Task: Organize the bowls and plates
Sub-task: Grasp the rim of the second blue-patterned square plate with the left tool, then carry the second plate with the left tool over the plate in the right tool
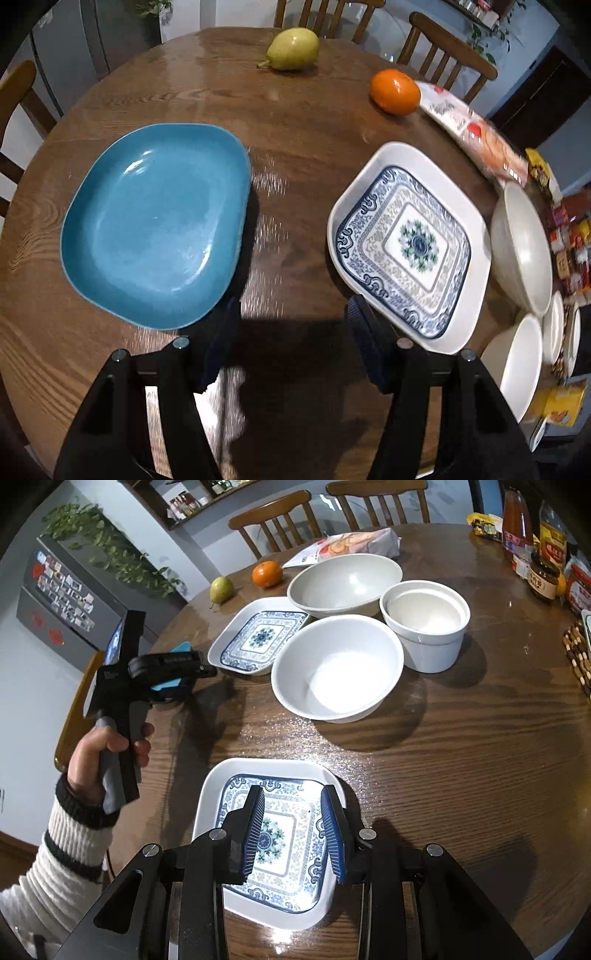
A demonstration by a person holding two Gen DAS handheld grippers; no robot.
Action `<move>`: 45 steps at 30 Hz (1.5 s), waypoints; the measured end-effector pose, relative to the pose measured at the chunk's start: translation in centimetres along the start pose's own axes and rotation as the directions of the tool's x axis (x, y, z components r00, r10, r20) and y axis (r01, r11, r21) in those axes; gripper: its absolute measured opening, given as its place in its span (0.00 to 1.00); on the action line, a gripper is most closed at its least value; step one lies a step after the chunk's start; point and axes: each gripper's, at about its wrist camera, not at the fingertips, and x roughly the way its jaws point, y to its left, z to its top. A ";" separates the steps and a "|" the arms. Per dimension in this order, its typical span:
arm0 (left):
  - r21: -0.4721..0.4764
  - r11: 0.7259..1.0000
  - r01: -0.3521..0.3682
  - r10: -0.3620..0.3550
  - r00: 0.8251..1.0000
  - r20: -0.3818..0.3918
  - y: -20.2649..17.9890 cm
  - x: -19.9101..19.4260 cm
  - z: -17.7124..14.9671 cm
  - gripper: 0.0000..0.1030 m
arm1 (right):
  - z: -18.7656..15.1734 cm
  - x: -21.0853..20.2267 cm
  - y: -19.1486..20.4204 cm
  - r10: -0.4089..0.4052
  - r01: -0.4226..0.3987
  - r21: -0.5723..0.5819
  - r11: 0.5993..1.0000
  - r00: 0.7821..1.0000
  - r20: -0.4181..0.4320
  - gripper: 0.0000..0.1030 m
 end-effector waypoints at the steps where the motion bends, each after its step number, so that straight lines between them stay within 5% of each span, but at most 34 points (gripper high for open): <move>1: 0.003 1.000 -0.006 0.006 1.000 0.004 -0.1 0.1 0.3 0.59 | 0.0 0.2 0.0 0.001 -0.001 0.004 1.000 1.000 -0.005 0.31; 5: -0.009 1.000 0.005 -0.005 1.000 0.012 -0.3 0.2 1.4 0.60 | 0.0 0.7 0.4 0.005 -0.005 0.002 1.000 1.000 -0.023 0.31; 7: -0.021 0.999 0.027 -0.027 1.000 0.011 -0.1 0.1 1.7 0.72 | 0.0 0.9 0.5 0.008 -0.008 -0.001 1.000 1.000 -0.030 0.31; 15: -0.013 1.000 0.023 -0.022 0.999 0.030 -0.4 0.8 3.9 0.70 | -0.3 0.9 0.3 -0.005 0.005 0.006 1.000 0.999 -0.032 0.31; 20: 0.043 0.998 -0.041 0.041 0.999 0.018 -2.5 3.1 6.2 0.54 | -0.6 0.7 0.4 -0.009 0.010 0.005 1.000 0.999 -0.037 0.31; 24: 0.116 0.991 -0.072 0.071 0.997 0.017 -3.4 3.1 6.1 0.20 | -0.7 0.3 0.2 -0.020 0.020 0.016 1.000 0.999 -0.032 0.31; 25: 0.128 0.990 -0.067 0.066 0.998 0.010 -3.4 3.0 6.0 0.18 | -0.7 0.3 0.1 -0.020 0.021 0.018 1.000 0.999 -0.029 0.31; 30: 0.226 0.968 -0.109 0.109 0.994 0.011 -3.4 2.1 3.9 0.18 | -0.6 0.6 0.4 -0.012 0.012 0.009 1.000 0.999 -0.032 0.31; 36: 0.251 0.966 -0.057 0.071 0.996 -0.045 -1.1 0.0 -0.3 0.18 | -0.1 0.9 1.2 0.015 -0.017 -0.040 0.999 0.999 -0.051 0.31; 45: 0.173 0.985 0.021 -0.002 0.994 -0.111 3.7 -3.3 -7.7 0.18 | 2.2 2.7 5.4 0.061 -0.077 -0.191 0.979 0.994 -0.089 0.31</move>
